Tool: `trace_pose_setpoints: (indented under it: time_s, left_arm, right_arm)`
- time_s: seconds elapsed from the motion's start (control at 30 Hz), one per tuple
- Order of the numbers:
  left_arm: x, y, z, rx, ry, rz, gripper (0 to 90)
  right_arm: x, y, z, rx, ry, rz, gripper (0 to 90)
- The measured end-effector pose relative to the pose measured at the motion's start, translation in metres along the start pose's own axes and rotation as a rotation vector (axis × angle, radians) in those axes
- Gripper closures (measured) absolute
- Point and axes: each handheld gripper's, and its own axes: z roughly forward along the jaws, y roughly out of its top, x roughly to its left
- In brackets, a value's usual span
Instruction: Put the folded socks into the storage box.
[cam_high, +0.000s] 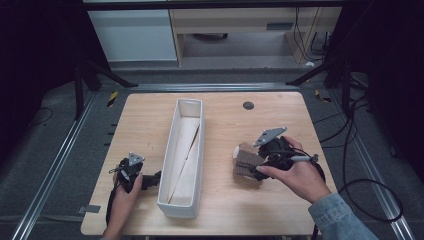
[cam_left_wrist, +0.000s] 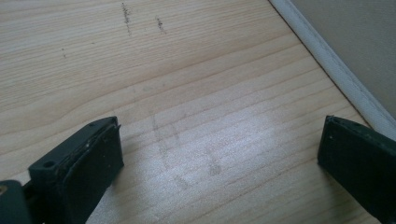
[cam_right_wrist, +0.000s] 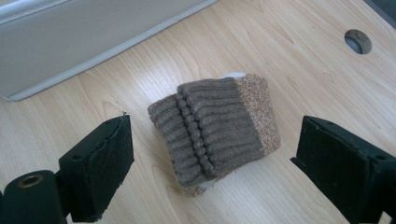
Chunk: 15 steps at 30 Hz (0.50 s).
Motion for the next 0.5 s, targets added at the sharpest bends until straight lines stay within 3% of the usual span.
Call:
trace_pose_setpoints:
  time_s: [0.5]
  left_arm:
    - [0.001,-0.001,-0.001,0.001,-0.009,0.009,0.0]
  right_arm:
    - [0.006,0.003,0.023,0.038,0.049,-0.069,13.4]
